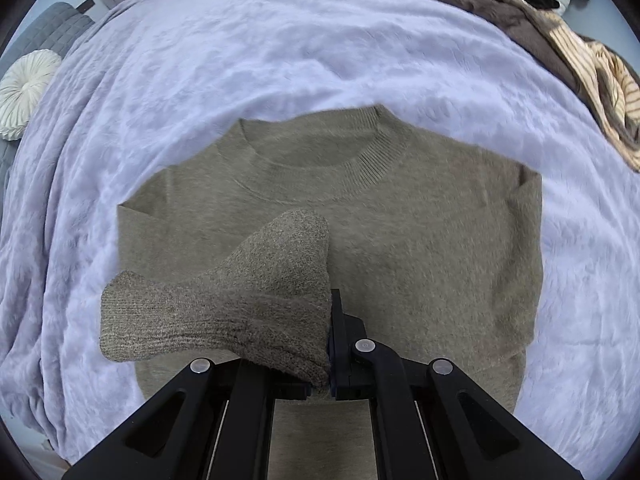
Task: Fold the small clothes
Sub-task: 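Carry the held sleeve across the sweater body and open the left gripper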
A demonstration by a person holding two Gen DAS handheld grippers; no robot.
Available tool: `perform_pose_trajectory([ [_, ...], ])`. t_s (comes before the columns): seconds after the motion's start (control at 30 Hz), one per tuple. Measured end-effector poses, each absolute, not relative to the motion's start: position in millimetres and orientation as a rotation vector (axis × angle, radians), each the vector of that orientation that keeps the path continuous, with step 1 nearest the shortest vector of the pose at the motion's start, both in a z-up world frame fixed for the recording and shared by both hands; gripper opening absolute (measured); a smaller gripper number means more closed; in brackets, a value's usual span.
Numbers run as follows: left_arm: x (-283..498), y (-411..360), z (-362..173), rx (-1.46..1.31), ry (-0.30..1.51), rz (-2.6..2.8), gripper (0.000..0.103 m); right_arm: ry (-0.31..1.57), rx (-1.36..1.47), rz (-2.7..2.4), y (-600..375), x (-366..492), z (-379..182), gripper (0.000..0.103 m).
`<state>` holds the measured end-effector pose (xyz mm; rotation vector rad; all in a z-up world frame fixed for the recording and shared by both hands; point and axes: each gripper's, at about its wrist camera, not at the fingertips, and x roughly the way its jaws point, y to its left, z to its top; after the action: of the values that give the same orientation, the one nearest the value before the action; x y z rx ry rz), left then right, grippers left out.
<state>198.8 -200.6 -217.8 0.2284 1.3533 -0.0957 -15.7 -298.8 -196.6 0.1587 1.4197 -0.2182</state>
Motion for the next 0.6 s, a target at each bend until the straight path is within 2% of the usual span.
perform_pose_trajectory([
  [0.33,187.4,-224.2,-282.7,0.342,1.479,-0.113,0.007,1.453,0.208,-0.214,-318.0,-19.8,-221.2,0.078],
  [0.6,173.8,-230.3,-293.3,0.366,1.421,-0.174,0.007,1.458,0.228,-0.208,-325.4,-13.8,-230.8,0.078],
])
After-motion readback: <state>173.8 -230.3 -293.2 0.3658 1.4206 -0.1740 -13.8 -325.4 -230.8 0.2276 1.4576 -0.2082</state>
